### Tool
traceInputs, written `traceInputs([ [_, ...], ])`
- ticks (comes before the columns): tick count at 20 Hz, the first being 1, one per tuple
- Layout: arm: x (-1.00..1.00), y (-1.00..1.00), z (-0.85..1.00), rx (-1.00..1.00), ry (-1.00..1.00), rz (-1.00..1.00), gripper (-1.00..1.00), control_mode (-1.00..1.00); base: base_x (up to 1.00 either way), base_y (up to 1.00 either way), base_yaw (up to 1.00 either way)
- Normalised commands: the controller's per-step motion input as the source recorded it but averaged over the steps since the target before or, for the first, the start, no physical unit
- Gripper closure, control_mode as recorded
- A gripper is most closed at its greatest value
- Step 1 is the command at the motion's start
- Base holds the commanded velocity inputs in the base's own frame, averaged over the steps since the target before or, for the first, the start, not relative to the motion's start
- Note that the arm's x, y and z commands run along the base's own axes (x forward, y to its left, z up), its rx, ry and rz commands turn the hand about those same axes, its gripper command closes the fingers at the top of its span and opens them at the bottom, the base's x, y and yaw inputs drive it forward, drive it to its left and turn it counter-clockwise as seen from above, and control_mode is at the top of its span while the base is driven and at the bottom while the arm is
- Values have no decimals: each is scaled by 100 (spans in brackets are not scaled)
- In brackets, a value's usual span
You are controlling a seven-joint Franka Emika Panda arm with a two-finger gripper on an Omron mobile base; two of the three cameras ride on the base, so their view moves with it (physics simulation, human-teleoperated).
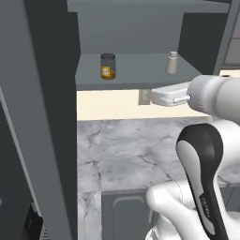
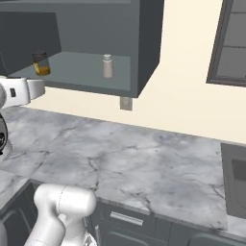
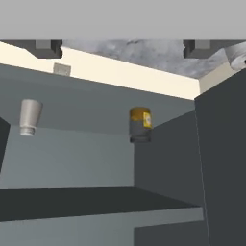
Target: Collect the turmeric, mayonnaise, and shaker from the cabinet and place them next to the stove.
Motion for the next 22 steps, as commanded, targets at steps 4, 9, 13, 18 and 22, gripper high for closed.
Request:
traceInputs([
  [4, 19, 10, 30, 0, 0, 3, -100, -100, 0, 0, 0],
  [9, 9, 23, 15, 0, 0, 0, -100, -100, 0, 0, 0],
  [13, 5, 30, 1, 0, 0, 0, -100, -100, 0, 0, 0],
  [18, 0, 10, 0, 0, 0, 0, -100, -100, 0, 0, 0],
  [22, 11, 3, 0, 0, 0, 0, -100, -100, 0, 0, 0],
])
